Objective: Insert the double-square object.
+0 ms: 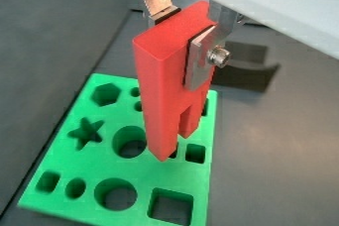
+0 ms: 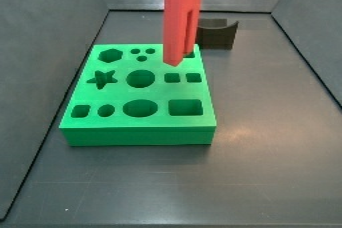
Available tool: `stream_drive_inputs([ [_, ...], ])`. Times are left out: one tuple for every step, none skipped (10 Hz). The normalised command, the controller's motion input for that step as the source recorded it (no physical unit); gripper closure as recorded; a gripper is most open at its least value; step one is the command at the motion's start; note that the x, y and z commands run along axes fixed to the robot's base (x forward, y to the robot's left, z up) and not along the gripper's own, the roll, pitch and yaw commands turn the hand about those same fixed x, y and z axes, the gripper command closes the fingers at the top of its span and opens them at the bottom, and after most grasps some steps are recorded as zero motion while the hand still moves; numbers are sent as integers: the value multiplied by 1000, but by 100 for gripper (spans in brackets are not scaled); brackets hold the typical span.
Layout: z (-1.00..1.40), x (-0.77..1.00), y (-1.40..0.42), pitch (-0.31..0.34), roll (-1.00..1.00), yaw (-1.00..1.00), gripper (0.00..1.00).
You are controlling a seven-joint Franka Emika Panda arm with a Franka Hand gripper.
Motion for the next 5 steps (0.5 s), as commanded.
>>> stream_drive_inputs([
  [-277,49,14,-4,0,-1000,100],
  [-274,51,14,-1,0,-1000,100],
  [-266,54,17,-10,0,-1000,100],
  [-271,51,17,-7,0,-1000,100],
  [-251,60,20,-14,0,-1000,100],
])
